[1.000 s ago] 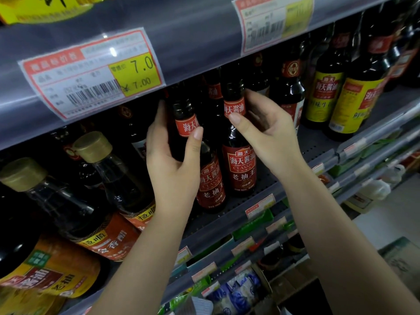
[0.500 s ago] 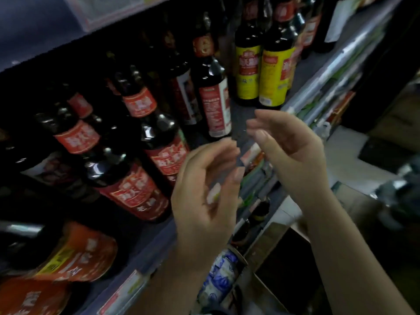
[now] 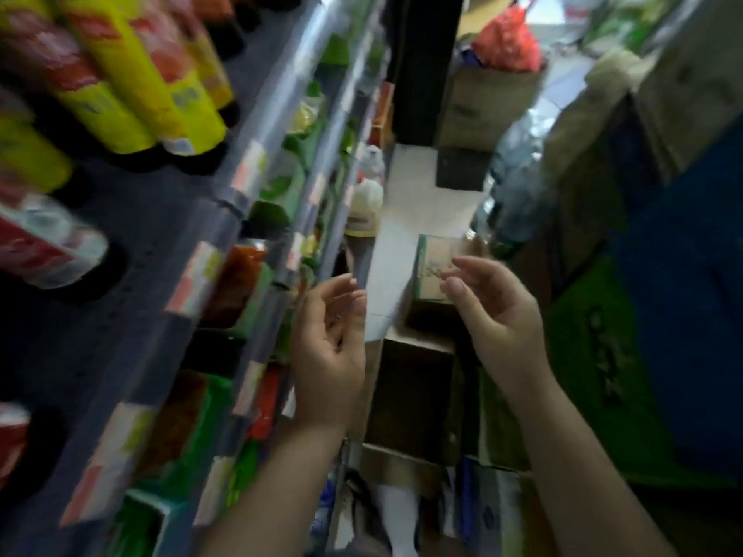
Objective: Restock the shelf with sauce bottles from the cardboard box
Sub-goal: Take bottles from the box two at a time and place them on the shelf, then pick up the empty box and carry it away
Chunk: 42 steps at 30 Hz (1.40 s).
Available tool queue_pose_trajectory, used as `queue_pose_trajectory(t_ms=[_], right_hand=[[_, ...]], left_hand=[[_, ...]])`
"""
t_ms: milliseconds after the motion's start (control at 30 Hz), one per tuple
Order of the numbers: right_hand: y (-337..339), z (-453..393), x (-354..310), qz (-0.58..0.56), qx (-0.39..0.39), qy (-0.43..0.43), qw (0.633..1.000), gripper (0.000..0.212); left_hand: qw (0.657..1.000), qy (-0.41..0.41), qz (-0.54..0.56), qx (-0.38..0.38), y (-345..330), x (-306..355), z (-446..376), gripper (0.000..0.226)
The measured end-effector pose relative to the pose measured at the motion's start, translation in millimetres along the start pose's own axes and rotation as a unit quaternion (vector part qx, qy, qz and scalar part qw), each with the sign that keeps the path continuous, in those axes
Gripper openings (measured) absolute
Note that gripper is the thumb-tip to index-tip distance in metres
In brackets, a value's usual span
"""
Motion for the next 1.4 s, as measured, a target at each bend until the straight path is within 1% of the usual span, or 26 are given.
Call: queue_pose_trajectory(t_ms=[100, 200, 333, 400, 467, 567, 700, 800, 900, 1000, 1067, 1167, 1267, 1400], right_hand=[[19.0, 16.4, 56.9, 0.055, 0.026, -0.077, 0.995, 0.03], [24.3, 32.0, 118.9, 0.092, 0.049, -0.146, 0.984, 0.034], [16.8, 54.0, 210.9, 0.108, 0.088, -0.223, 0.965, 0.032], [10.6, 65.6, 260.7, 0.12, 0.103, -0.257, 0.953, 0.033], [6.1, 74.9, 311.3, 0.135, 0.108, -0.28, 0.944, 0.035], [0.1, 90.7, 380.8, 0.159, 0.094, -0.312, 0.932, 0.04], [-4.1, 113.9, 448.9, 0.198, 0.086, -0.329, 0.919, 0.046], [-7.1, 131.1, 490.1, 0.216, 0.075, -0.323, 0.918, 0.05], [-5.2, 149.6, 530.4, 0.227, 0.077, -0.324, 0.915, 0.056], [-1.6, 165.3, 568.4, 0.261, 0.076, -0.328, 0.905, 0.063], [-0.8, 172.0, 590.4, 0.273, 0.074, -0.322, 0.903, 0.068], [-2.1, 179.8, 616.2, 0.248, 0.066, -0.322, 0.911, 0.071], [-3.1, 184.0, 628.0, 0.245, 0.06, -0.297, 0.921, 0.071], [2.3, 183.8, 631.8, 0.244, 0.037, -0.288, 0.925, 0.072]], left_hand=[[0.998, 0.053, -0.025, -0.033, -24.9, -58.4, -5.3, 0.021], [0.99, 0.105, -0.062, -0.074, -43.6, -119.9, -6.0, 0.02], [0.977, 0.141, -0.108, -0.12, -62.8, -206.9, -1.3, 0.022], [0.97, 0.161, -0.128, -0.129, -69.7, -252.8, 1.2, 0.023], [0.963, 0.178, -0.148, -0.139, -74.3, -300.5, 1.9, 0.027], [0.945, 0.206, -0.203, -0.152, -74.3, -372.9, 2.1, 0.032], [0.925, 0.226, -0.263, -0.154, -71.5, -450.8, -0.2, 0.037], [0.907, 0.215, -0.326, -0.156, -71.5, -499.7, -2.4, 0.043], [0.895, 0.215, -0.345, -0.182, -75.3, -539.3, -1.9, 0.051], [0.888, 0.195, -0.364, -0.202, -81.0, -572.6, 2.2, 0.059], [0.881, 0.177, -0.383, -0.214, -83.6, -587.9, 5.6, 0.068], [0.871, 0.173, -0.408, -0.21, -83.5, -605.2, 5.1, 0.083], [0.875, 0.183, -0.401, -0.198, -83.8, -613.0, 4.3, 0.088], [0.861, 0.194, -0.407, -0.236, -74.7, -618.9, -0.1, 0.093]])
Point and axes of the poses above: each hand's wrist, its own z-axis away from the middle knuckle, its own y-axis out of the back of the hand, x = y × z, the point moved 2 cm from there along -z, towards the middle knuckle, and after that the axes turned 9 degrees about y, right-handed, at the moved point
